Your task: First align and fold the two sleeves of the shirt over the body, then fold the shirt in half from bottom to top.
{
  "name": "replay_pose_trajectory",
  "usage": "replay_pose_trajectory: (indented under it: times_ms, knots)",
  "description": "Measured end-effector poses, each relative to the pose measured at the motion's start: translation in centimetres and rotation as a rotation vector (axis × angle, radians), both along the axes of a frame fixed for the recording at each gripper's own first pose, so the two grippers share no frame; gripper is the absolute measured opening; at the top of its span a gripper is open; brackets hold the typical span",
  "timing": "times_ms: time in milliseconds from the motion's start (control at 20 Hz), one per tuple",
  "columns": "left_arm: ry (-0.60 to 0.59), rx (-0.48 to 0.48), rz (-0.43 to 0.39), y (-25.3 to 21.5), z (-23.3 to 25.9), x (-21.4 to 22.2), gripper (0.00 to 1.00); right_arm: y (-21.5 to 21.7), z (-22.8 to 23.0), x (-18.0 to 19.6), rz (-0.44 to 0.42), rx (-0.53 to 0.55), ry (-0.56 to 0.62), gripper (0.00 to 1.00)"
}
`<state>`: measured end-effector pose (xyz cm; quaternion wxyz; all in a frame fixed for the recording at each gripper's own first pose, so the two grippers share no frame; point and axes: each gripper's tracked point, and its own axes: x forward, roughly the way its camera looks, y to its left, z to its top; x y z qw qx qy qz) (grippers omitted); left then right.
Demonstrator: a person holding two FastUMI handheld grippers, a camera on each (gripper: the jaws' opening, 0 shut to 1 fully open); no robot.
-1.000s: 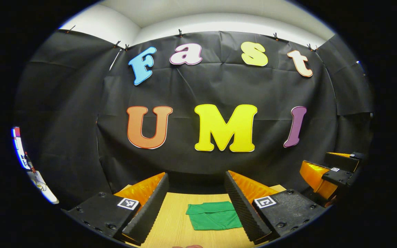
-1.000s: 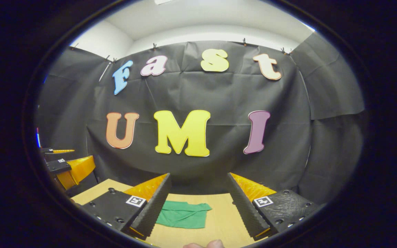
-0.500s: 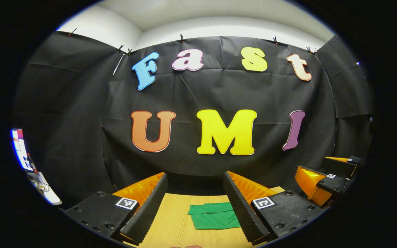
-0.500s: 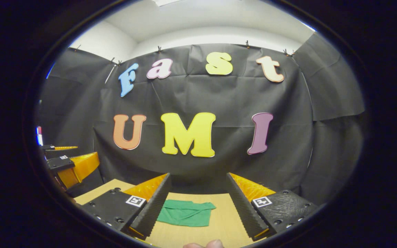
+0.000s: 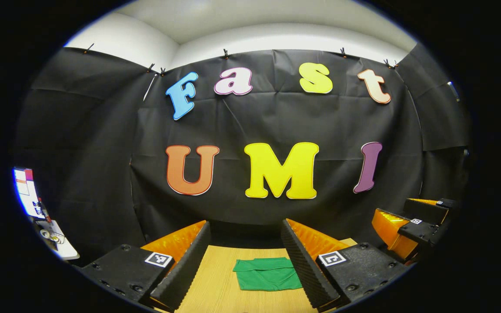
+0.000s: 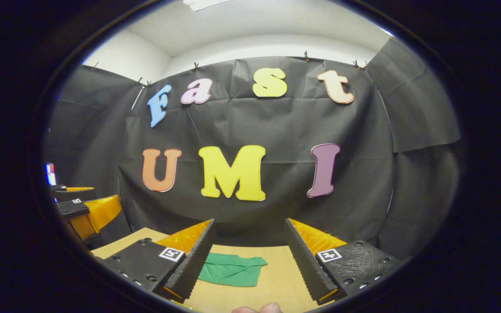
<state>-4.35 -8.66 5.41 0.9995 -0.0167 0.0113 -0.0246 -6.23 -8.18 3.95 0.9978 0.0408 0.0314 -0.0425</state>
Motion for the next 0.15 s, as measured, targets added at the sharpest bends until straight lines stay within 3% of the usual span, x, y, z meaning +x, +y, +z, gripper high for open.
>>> replay_pose_trajectory:
  times_ms: [150]
  knots:
    - [0.011,-0.007,-0.007,-1.11,-0.07,-0.54,1.0,-0.29,-0.41,-0.21,0.021,-0.012,0.02,0.96]
